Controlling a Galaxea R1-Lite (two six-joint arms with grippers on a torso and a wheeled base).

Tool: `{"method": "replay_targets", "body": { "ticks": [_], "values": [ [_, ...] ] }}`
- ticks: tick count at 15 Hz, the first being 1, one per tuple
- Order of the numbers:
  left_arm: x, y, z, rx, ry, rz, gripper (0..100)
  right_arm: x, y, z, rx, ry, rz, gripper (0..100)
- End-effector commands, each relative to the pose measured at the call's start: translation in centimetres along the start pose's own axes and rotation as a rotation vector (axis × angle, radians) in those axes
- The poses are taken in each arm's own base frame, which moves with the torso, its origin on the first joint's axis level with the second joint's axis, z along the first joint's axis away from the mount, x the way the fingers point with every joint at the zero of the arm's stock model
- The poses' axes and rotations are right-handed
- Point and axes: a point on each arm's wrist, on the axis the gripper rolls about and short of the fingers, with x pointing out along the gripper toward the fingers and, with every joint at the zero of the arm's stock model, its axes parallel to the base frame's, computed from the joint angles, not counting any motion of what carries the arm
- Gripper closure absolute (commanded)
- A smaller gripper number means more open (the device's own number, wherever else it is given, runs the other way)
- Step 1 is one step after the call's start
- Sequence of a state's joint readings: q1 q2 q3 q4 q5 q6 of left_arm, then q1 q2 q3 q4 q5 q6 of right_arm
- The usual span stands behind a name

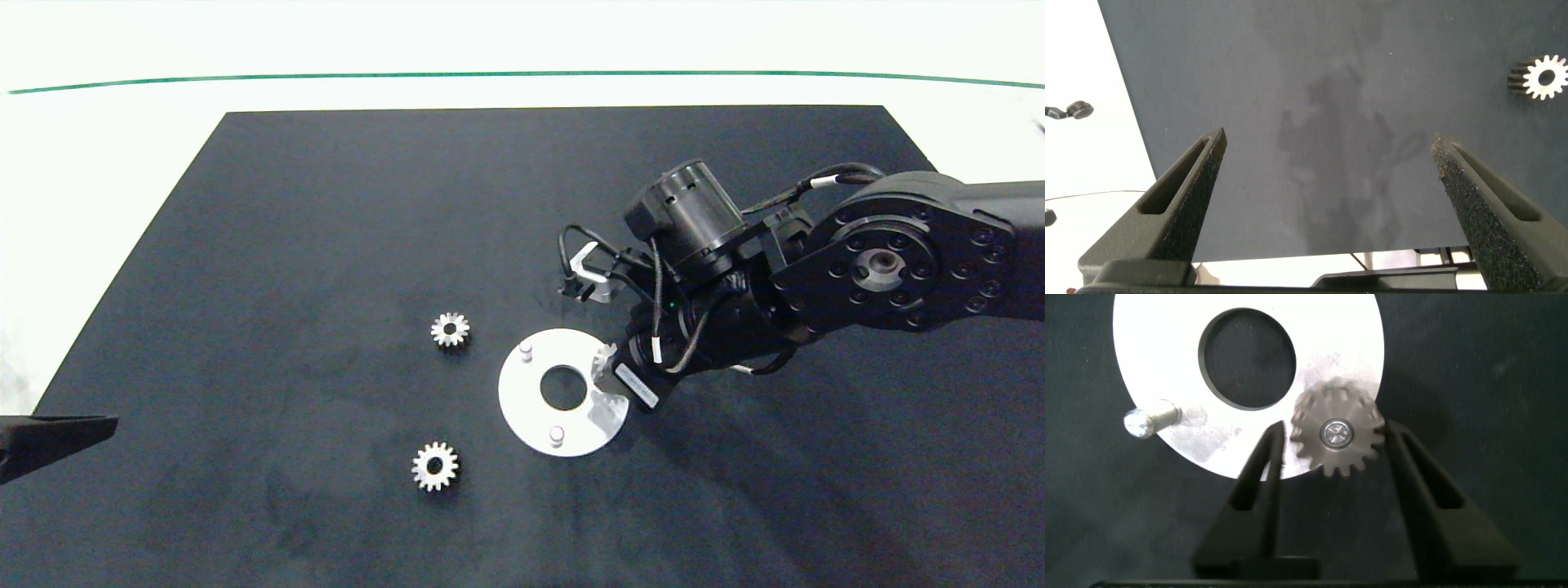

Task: Install three planetary gears onto the carrier pins

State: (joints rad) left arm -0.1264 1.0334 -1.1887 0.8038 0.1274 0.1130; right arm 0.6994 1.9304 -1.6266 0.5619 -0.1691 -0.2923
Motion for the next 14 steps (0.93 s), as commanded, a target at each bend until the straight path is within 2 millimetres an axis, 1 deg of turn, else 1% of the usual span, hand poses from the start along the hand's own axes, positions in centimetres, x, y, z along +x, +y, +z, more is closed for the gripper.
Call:
{"method": "replay_targets", "body": {
  "ticks": [1, 3, 4, 5, 6, 8, 9, 11, 13, 14],
  "values": [
    [0.0, 0.0, 0.0, 0.001, 0.005, 0.001, 0, -0.2, 0.0, 0.0, -0.002, -0.003, -0.002, 0],
    [0.0, 0.0, 0.0, 0.001, 0.005, 0.001, 0, -0.8, -0.1, 0.0, 0.000, -0.011, -0.008, 0],
    [0.1, 0.0, 0.0, 0.001, 0.007, 0.001, 0, -2.1, -0.4, -0.2, 0.007, -0.034, -0.015, 0],
    [0.1, 0.0, 0.0, 0.001, 0.007, 0.001, 0, -2.8, -0.5, -0.4, 0.011, -0.043, -0.016, 0],
    [0.3, 0.0, 0.2, -0.001, 0.008, 0.000, 0, -4.6, -0.7, -1.0, 0.029, -0.067, -0.024, 0],
    [0.8, -0.1, 0.3, -0.001, 0.027, -0.004, 0, -7.5, -0.6, -2.4, 0.077, -0.100, -0.025, 0],
    [0.9, -0.1, 0.2, -0.001, 0.032, -0.004, 0, -8.7, -0.6, -3.1, 0.112, -0.116, -0.021, 0],
    [0.9, -0.1, 0.3, -0.006, 0.031, -0.009, 0, -11.4, -0.3, -5.5, 0.170, -0.139, -0.033, 0],
    [0.6, -0.1, 0.2, -0.067, 0.016, -0.026, 0, -15.0, 0.1, -8.6, 0.195, -0.203, -0.052, 0],
    [0.3, -0.2, 0.3, -0.080, -0.002, -0.047, 0, -16.3, 0.1, -9.8, 0.207, -0.224, -0.070, 0]
  ]
}}
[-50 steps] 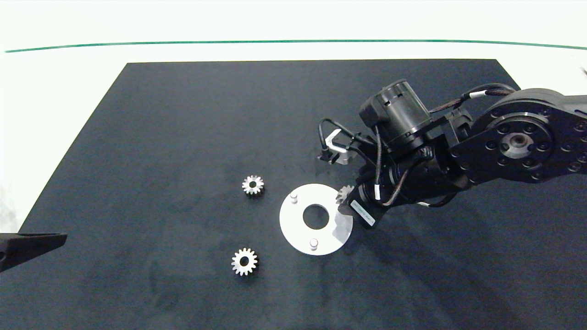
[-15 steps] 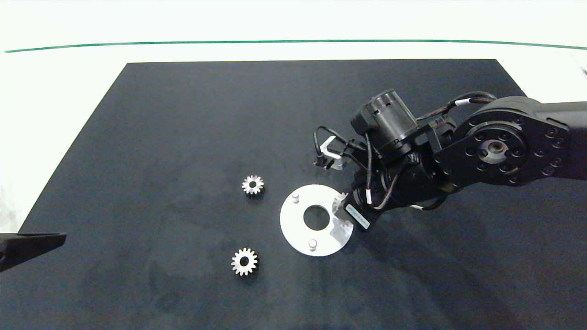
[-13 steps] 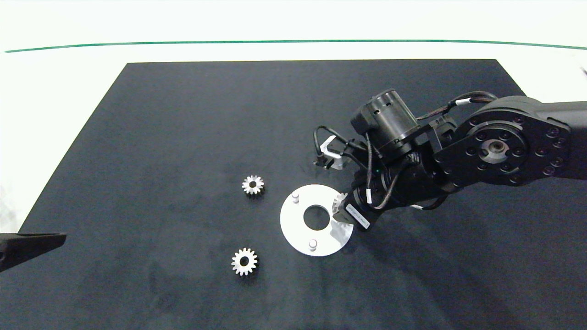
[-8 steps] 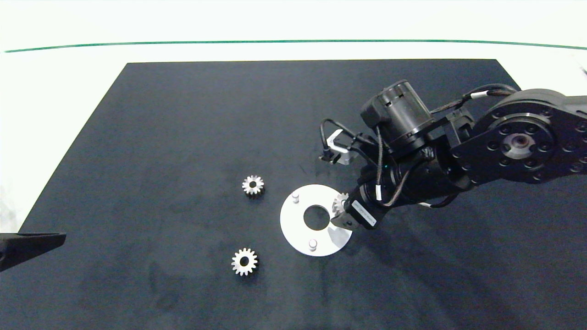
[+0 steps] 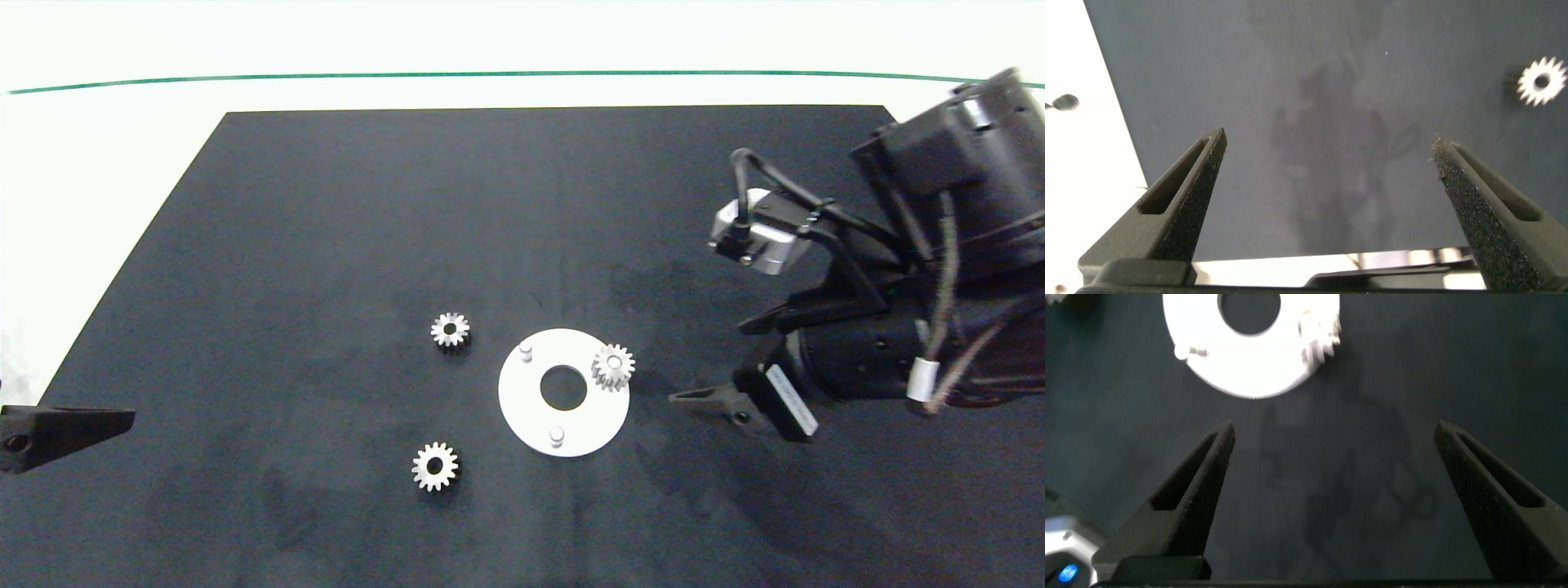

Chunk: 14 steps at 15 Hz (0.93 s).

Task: Install three planetary gears onto the carrier pins

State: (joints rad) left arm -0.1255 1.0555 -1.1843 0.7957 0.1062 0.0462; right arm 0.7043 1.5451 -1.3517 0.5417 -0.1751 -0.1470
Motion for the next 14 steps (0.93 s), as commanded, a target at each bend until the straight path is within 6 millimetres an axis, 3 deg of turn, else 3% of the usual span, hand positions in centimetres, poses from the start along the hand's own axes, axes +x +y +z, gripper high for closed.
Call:
{"method": "replay_targets", "body": {
  "ticks": [1, 3, 7, 10, 14],
  "values": [
    [-0.6, -0.3, 0.2, -0.002, -0.045, -0.044, 0, -7.4, -0.8, -4.8, 0.051, -0.116, -0.059, 0],
    [-0.5, -0.7, 0.4, 0.031, -0.065, -0.071, 0, -9.0, -0.9, -6.8, 0.057, -0.135, -0.091, 0],
    [-0.3, -0.9, -0.1, 0.142, -0.012, -0.089, 0, -10.3, -0.8, -8.9, 0.059, -0.157, -0.099, 0],
    [0.2, -2.5, -0.5, 0.237, 0.013, -0.206, 0, -10.2, -0.6, -8.4, 0.054, -0.204, -0.099, 0],
    [2.6, -4.4, 0.4, 0.310, 0.083, -0.266, 0, -10.3, -0.5, -8.1, 0.055, -0.248, -0.096, 0]
  ]
}}
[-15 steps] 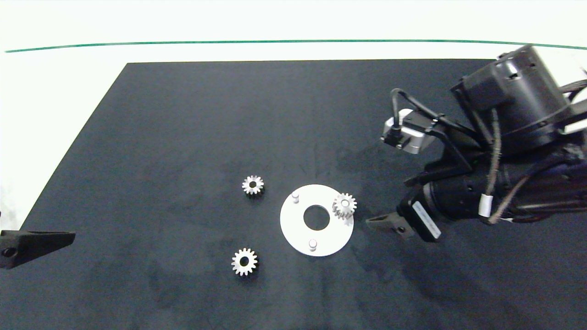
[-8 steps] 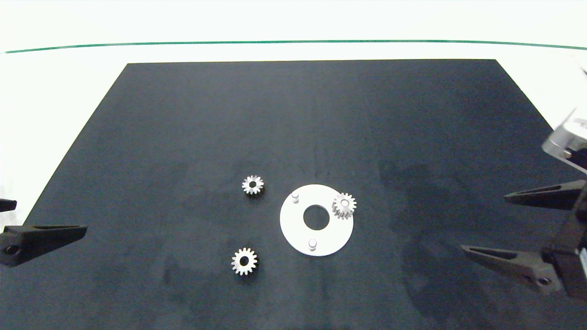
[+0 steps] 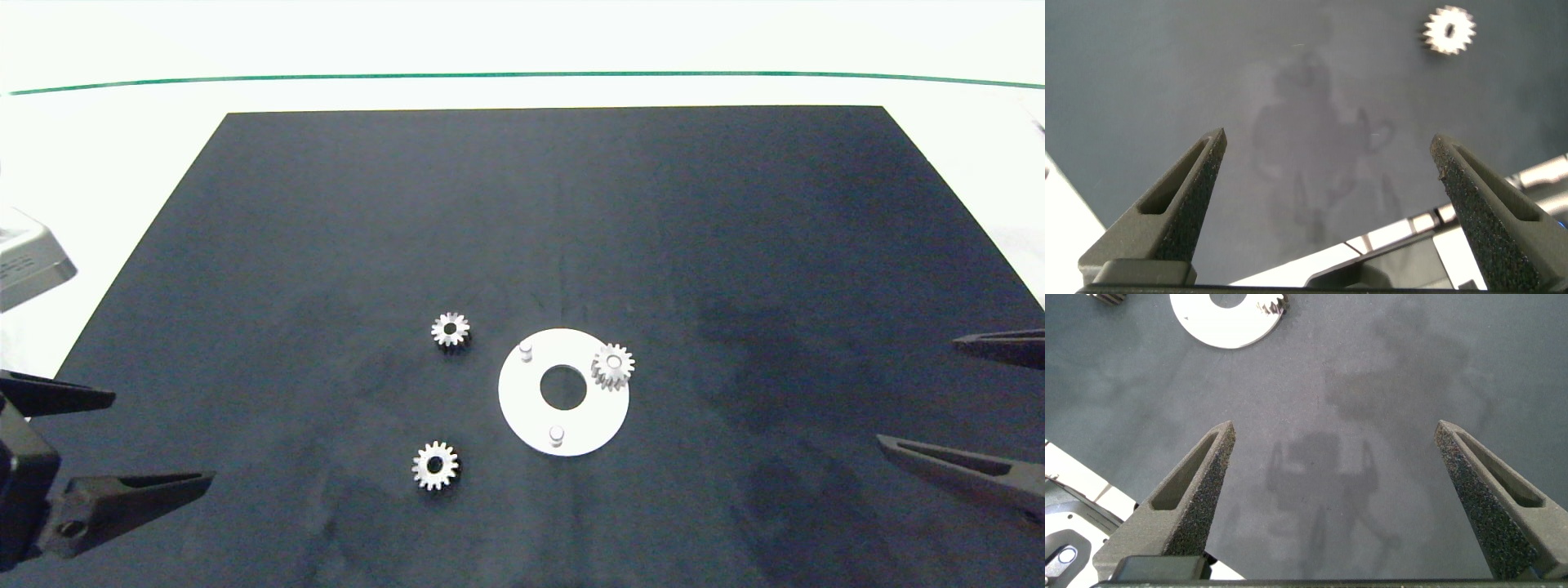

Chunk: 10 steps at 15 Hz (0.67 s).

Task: Install three planetary gears onto the carrier pins

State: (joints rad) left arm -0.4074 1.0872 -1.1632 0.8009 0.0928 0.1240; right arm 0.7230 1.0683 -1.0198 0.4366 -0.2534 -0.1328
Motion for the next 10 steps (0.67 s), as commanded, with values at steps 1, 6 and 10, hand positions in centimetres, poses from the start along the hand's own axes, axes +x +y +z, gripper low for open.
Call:
{"method": "replay_targets", "body": {
  "ticks": [1, 6, 10],
  "values": [
    [2.8, -1.2, 1.1, 0.062, 0.078, -0.067, 0, -0.2, 0.0, 0.1, 0.003, -0.023, -0.002, 0],
    [5.0, -3.6, 1.0, 0.149, 0.087, -0.163, 0, -0.5, -0.1, -0.1, -0.031, -0.027, -0.009, 0],
    [7.0, -4.9, 1.0, 0.163, 0.079, -0.190, 0, -0.7, -0.2, -0.1, -0.030, -0.039, -0.012, 0]
  ]
}}
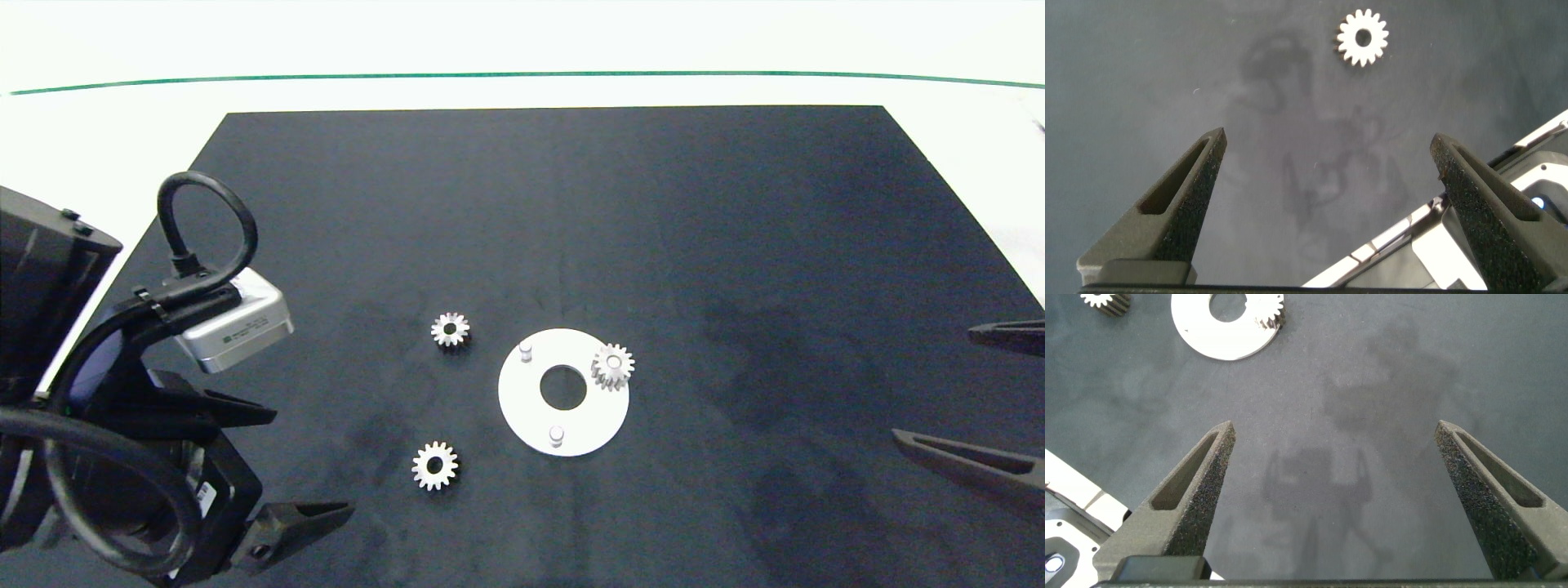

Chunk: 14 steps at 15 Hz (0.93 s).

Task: Install three planetary gears onto the carrier pins

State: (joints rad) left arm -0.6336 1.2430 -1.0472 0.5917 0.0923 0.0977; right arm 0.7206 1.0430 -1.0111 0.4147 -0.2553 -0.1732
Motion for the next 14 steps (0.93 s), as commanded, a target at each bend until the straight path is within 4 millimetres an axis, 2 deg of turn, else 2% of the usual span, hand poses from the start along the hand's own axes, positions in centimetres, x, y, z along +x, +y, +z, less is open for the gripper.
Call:
{"method": "replay_targets", "body": {
  "ticks": [1, 6, 11, 14],
  "values": [
    [1.5, -0.7, -0.3, 0.028, 0.055, -0.025, 0, -0.2, -0.1, 0.0, 0.001, -0.005, -0.004, 0],
    [2.6, -1.5, -0.4, 0.060, 0.034, -0.039, 0, -0.5, -0.1, -0.1, -0.023, -0.014, -0.005, 0],
    [5.7, -2.2, 0.5, 0.066, 0.081, -0.020, 0, -0.3, 0.0, -0.3, -0.027, -0.003, -0.001, 0],
    [6.7, -2.2, 0.9, 0.054, 0.089, 0.032, 0, -0.4, -0.1, -0.3, -0.034, -0.007, -0.002, 0]
  ]
}}
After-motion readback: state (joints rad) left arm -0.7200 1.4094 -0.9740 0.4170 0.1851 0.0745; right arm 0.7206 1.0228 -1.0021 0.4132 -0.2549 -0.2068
